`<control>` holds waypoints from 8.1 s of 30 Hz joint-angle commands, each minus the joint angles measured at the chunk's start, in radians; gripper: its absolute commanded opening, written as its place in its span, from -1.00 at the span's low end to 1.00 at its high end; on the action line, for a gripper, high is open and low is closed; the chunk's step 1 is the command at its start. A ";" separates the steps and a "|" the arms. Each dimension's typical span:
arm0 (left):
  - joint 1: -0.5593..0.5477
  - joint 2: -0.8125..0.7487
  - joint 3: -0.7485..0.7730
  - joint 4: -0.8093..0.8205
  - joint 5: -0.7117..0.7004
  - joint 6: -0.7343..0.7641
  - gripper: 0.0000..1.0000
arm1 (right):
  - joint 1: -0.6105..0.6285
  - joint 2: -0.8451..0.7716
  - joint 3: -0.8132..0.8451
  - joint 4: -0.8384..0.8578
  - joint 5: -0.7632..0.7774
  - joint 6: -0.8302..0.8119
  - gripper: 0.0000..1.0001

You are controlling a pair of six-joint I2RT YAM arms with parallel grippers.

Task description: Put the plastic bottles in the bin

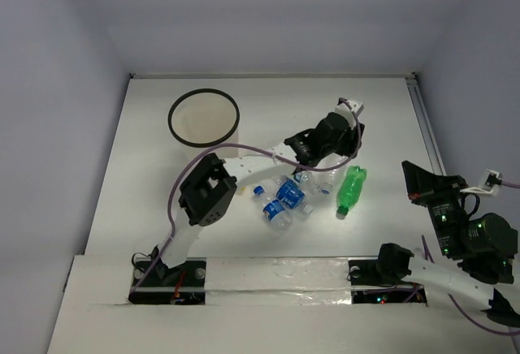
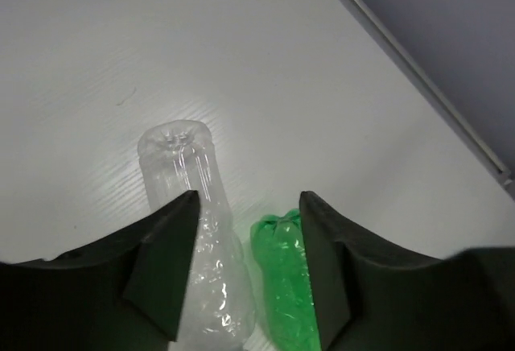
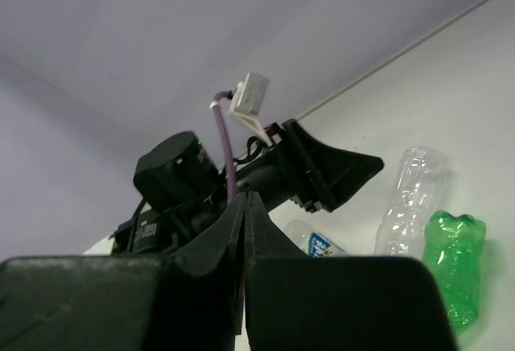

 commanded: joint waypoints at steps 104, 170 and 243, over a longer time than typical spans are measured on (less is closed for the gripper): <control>0.658 -0.962 -0.917 0.676 -0.309 0.062 0.91 | -0.442 1.217 0.230 0.214 -1.052 -0.333 0.34; 0.074 -1.468 -1.446 0.083 -0.306 -0.592 0.28 | -0.430 1.588 0.936 0.929 -1.126 -0.163 -0.02; 0.012 -0.611 -0.878 -0.062 -0.450 -0.494 0.61 | -0.338 0.503 -0.079 0.427 -0.906 -0.164 0.14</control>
